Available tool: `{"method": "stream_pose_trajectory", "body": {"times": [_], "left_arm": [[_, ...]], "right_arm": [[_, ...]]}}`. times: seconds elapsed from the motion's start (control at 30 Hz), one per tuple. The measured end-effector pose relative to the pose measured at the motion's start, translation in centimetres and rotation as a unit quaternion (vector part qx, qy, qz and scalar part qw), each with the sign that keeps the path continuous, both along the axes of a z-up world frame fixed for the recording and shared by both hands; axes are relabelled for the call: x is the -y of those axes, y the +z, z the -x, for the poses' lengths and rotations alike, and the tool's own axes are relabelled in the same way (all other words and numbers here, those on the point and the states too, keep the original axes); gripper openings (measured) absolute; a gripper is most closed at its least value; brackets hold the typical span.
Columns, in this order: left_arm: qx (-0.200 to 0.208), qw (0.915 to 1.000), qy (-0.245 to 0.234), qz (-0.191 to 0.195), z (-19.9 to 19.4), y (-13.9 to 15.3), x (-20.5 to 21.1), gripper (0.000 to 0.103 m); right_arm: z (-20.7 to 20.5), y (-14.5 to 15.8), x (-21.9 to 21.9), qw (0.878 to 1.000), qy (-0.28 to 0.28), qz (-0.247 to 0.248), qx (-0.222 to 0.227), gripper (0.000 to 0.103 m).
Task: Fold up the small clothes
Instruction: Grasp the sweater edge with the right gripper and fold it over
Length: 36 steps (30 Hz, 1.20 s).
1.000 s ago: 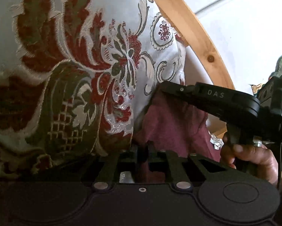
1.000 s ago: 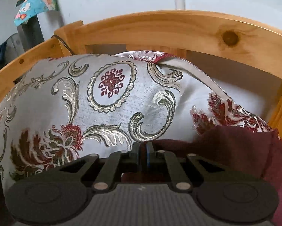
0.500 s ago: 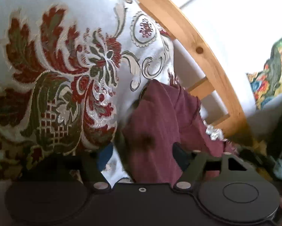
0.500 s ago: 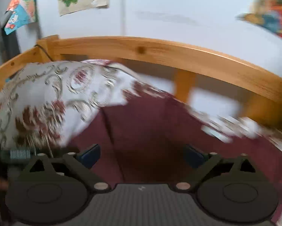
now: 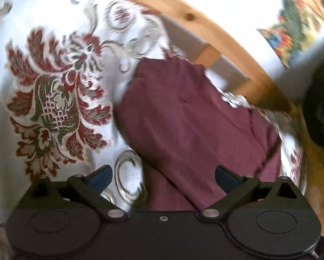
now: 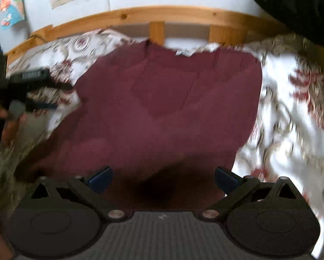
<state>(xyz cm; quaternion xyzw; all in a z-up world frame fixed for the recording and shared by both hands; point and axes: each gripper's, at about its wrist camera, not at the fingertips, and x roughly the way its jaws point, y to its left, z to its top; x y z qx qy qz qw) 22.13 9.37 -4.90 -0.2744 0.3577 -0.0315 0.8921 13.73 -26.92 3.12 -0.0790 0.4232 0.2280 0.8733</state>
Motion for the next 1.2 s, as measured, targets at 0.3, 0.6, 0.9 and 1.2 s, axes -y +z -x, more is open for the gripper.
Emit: {"method": "stream_pose_trajectory", "body": {"times": [0.3,0.6,0.9,1.2], "left_arm": [[-0.068,0.9967,-0.045,0.002,7.2,-0.6,-0.4,0.102],[-0.071,0.9883,-0.132,0.029,8.5,-1.2,1.4,0.102],[-0.106,0.9858,-0.129,0.021,8.3,-2.9,1.8,0.067],[-0.061,0.992,-0.092,0.06,9.1,-0.3,-0.2,0.006]], "right_arm": [[4.9,-4.4,5.0,0.981,-0.125,-0.118,-0.088,0.102],[6.4,-7.7,9.6,0.923,-0.253,-0.262,-0.128,0.101],[7.1,-7.5,8.2,0.933,-0.279,-0.201,-0.103,0.058],[8.2,-2.8,9.2,0.947,-0.252,-0.2,-0.018,0.014]]}}
